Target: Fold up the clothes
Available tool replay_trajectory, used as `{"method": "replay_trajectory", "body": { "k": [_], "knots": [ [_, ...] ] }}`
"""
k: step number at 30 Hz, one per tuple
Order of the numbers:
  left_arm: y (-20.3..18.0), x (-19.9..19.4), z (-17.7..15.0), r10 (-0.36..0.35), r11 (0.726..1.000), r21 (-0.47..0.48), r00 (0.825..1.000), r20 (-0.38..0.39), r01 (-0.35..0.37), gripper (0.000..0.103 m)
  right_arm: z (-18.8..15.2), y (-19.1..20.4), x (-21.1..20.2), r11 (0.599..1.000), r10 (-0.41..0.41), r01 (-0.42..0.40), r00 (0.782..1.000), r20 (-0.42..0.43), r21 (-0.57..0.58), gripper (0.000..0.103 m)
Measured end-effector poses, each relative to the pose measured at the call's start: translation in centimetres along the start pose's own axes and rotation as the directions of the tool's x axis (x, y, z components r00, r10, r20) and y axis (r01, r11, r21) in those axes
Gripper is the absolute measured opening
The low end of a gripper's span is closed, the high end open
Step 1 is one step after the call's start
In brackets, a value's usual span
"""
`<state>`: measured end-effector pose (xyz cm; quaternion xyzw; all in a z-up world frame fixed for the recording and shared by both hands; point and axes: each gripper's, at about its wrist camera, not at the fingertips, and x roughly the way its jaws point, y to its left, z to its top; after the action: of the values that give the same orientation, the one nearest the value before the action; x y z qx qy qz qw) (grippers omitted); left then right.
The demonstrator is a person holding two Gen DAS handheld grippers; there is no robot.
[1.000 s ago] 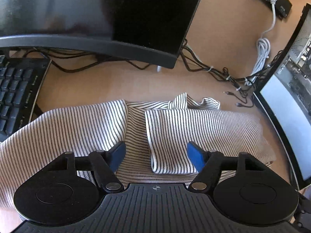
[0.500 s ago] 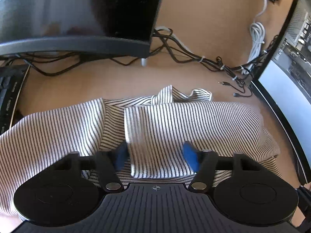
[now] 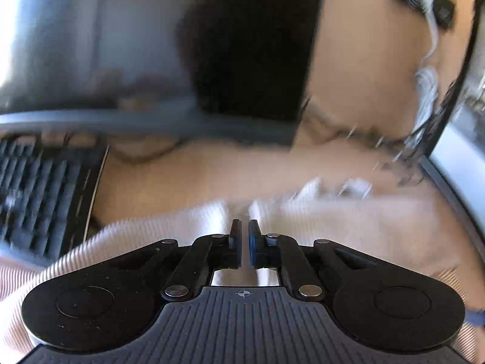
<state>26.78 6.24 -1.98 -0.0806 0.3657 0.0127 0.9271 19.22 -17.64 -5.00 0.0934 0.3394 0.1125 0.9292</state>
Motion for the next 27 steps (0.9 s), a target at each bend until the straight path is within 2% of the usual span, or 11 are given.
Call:
{"method": "replay_trajectory", "body": {
  "k": [2, 4, 6, 8, 12, 15, 17, 19, 20, 22, 27],
  "knots": [
    [0.9, -0.1, -0.5, -0.037, 0.998, -0.053, 0.999, -0.025, 0.036, 0.008, 0.0, 0.2, 0.1, 1.0, -0.01, 0.009, 1.0, -0.01, -0.018, 0.103],
    [1.4, -0.7, -0.4, -0.123, 0.986, -0.113, 0.992, -0.018, 0.12, 0.017, 0.1, 0.6, 0.3, 0.999, -0.027, 0.025, 0.999, -0.026, -0.048, 0.103],
    [1.3, -1.2, -0.3, -0.175, 0.977, -0.126, 0.985, -0.01, 0.172, 0.049, 0.0, 0.9, 0.4, 0.997, -0.039, 0.037, 0.999, -0.035, -0.07, 0.103],
    [0.8, -0.8, -0.3, -0.191, 0.976, -0.115, 0.981, -0.026, 0.186, 0.058, -0.1, 0.9, 0.4, 0.997, -0.04, 0.037, 0.999, -0.035, -0.073, 0.103],
    [-0.2, 0.8, -0.8, -0.215, 0.972, -0.116, 0.973, -0.085, 0.204, 0.058, -0.2, 0.6, 0.1, 0.998, -0.025, 0.024, 0.999, -0.025, -0.056, 0.103],
    [-1.0, 1.2, -1.3, -0.221, 0.972, -0.101, 0.971, -0.095, 0.211, 0.057, -0.1, 0.3, 0.0, 0.999, -0.015, 0.014, 1.0, -0.019, -0.044, 0.103],
    [-1.9, 1.3, -1.4, -0.186, 0.982, -0.045, 0.978, -0.096, 0.182, 0.055, -0.1, 0.2, -0.1, 0.999, -0.01, 0.009, 1.0, -0.017, -0.038, 0.103],
    [-3.0, 1.3, -1.3, -0.13, 0.991, 0.025, 0.987, -0.094, 0.132, 0.033, 0.0, 0.2, -0.1, 0.999, -0.008, 0.007, 1.0, -0.016, -0.036, 0.103],
    [-3.4, 1.3, -1.3, -0.113, 0.992, 0.049, 0.99, -0.089, 0.118, 0.015, 0.0, 0.2, -0.1, 0.999, -0.007, 0.007, 1.0, -0.015, -0.034, 0.103],
    [-3.9, 0.9, -1.3, -0.097, 0.991, 0.083, 0.993, -0.073, 0.103, 0.013, 0.0, 0.2, -0.1, 0.999, -0.006, 0.005, 1.0, -0.014, -0.033, 0.103],
    [-4.6, -1.9, -0.1, -0.08, 0.984, 0.166, 0.995, 0.058, 0.069, 0.012, 0.1, 0.0, -0.1, 1.0, -0.001, 0.001, 1.0, -0.013, -0.029, 0.103]
  ]
}}
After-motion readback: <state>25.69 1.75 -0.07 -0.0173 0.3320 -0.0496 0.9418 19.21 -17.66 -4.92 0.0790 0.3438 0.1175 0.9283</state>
